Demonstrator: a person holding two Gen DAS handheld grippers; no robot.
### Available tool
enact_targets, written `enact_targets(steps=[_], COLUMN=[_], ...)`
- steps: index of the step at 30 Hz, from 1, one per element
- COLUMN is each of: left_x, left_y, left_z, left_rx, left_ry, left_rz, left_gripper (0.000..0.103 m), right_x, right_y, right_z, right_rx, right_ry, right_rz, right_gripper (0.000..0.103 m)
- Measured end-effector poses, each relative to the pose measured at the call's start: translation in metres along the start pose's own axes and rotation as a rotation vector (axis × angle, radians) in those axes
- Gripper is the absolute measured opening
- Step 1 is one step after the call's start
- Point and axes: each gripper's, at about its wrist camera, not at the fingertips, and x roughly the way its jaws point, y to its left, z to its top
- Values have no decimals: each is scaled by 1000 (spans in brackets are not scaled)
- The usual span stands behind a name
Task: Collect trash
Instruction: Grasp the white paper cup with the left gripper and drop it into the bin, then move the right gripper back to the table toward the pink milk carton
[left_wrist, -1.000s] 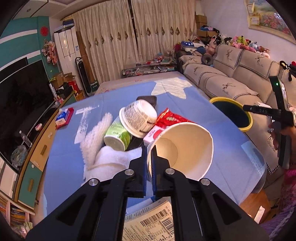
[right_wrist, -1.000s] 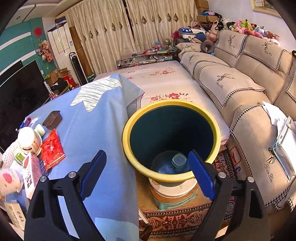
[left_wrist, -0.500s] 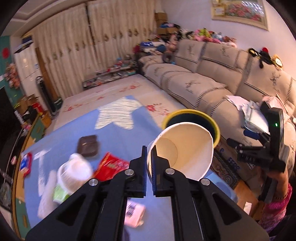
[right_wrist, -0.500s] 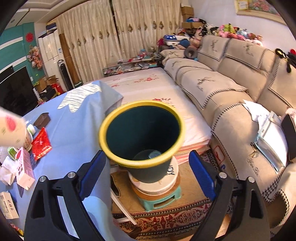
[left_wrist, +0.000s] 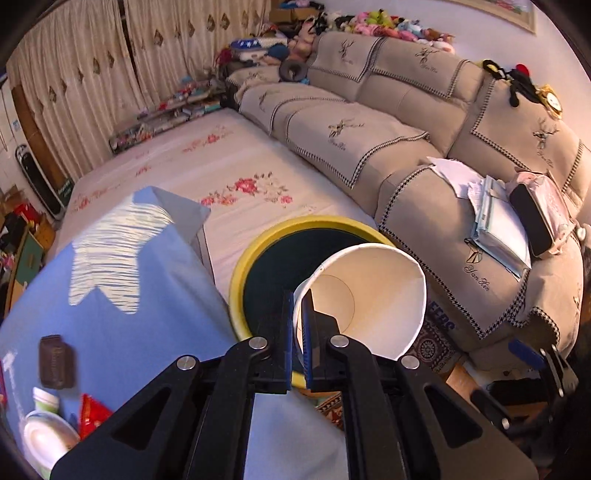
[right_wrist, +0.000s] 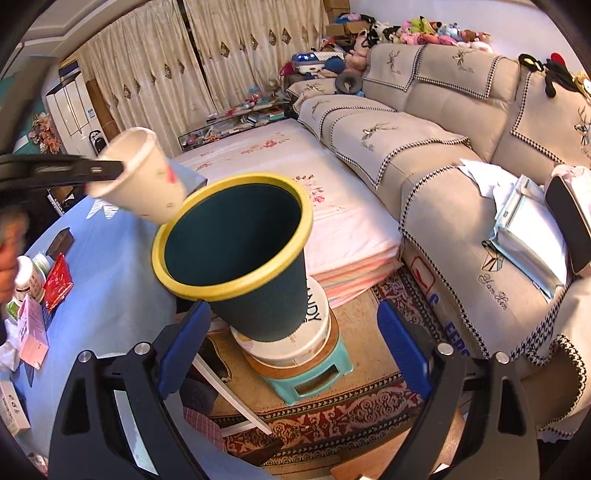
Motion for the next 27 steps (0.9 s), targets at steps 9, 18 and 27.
enact_targets(steps=[9,18,27], left_x=[45,-81,-262], left_y=[0,12,63], left_z=[1,-15,-103], left_rx=[-16,-43,-156], left_ry=[34,-156,-435], left_rz=[30,-7,158], left_gripper=[35,59,96], right_x=[2,5,-2], right_y=[-8,7,68], right_z=[-6,-12,-22], right_rx=[22,-3,-128], right_ry=[15,30,33], right_rz=[6,46,166], right_gripper=[88,88,88])
